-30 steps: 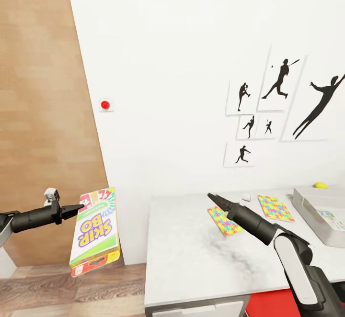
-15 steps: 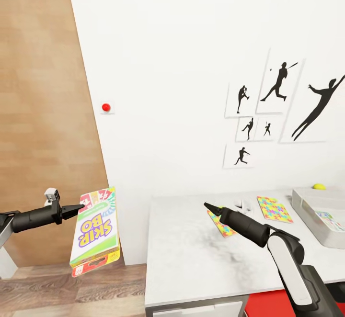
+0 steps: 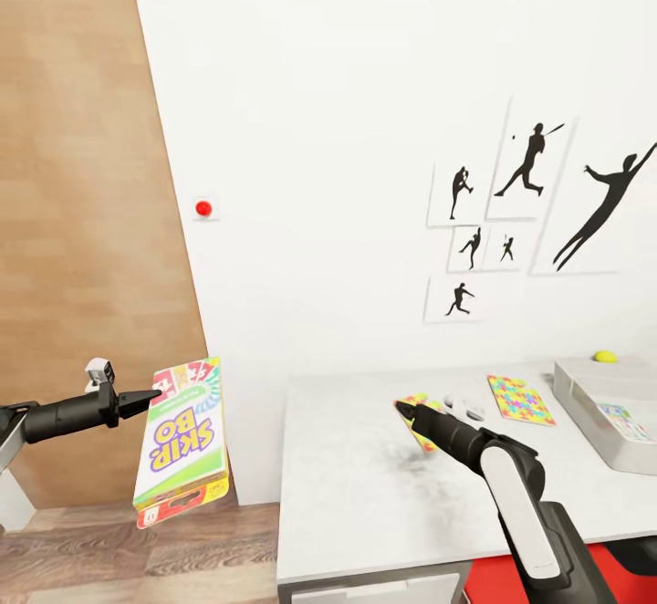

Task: Put all the toys in the child's room - the three board games (two on the bed and one on the table), the two jigsaw puzzles on the table, and the tennis ball on the table - inside the toy box on the table in the child's room.

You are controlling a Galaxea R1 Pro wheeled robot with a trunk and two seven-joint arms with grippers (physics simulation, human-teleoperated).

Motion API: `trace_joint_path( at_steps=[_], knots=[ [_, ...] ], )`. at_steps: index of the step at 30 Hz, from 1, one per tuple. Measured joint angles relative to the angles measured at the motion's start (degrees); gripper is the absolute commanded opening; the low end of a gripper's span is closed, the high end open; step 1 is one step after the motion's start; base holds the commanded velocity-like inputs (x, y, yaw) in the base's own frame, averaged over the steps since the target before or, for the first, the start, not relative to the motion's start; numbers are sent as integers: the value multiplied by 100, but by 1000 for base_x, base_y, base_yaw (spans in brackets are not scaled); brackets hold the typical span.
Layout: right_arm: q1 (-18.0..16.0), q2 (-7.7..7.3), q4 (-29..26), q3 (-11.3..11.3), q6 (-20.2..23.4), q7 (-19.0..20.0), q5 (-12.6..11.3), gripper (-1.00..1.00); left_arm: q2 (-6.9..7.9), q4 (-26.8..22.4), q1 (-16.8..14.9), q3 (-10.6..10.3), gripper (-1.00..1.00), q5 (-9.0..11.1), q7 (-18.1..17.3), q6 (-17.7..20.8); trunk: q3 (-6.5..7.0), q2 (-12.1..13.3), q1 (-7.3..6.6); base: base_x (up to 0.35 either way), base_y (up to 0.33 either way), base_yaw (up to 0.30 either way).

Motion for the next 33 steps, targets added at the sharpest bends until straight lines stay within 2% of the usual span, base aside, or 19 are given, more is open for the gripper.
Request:
trace_joint_path(
  at_steps=[11,20,23,25,28,29,30,33],
  knots=[
    [3,10,-2,46,-65,-9,9,100,-8,1,-5,-2,-100,-1,-1,0,192,433,-241,0,0,-40],
    [15,2,-3,47,-67,13,10,100,-3,1,-6,-4,-100,-3,-1,-16,223,435,-241,0,0,-241],
    [44,-22,-3,33,-63,184,10,100,-1,2,-6,-6,-100,1,0,-25,234,435,-241,0,0,-258],
    [57,-51,-3,6,-62,474,6,100,-1,2,-5,-6,-100,1,0,-30,241,435,-241,0,0,-259],
    [67,-111,-4,-145,-55,1496,-24,100,-1,2,-5,-7,-100,1,0,-33,253,435,-241,0,0,-259],
    [70,-123,-5,-210,-52,1711,-43,100,-1,2,-4,-8,-100,1,0,-33,256,435,-241,0,0,-260],
    [71,-152,-8,-378,-35,2151,-99,100,0,-1,-4,-7,-100,3,-1,-33,260,435,-241,0,0,-260],
    [73,-250,-9,-1058,24,3800,-92,100,-5,-12,-1,-9,-100,6,-1,-33,271,435,-241,0,0,-260]
  ],
)
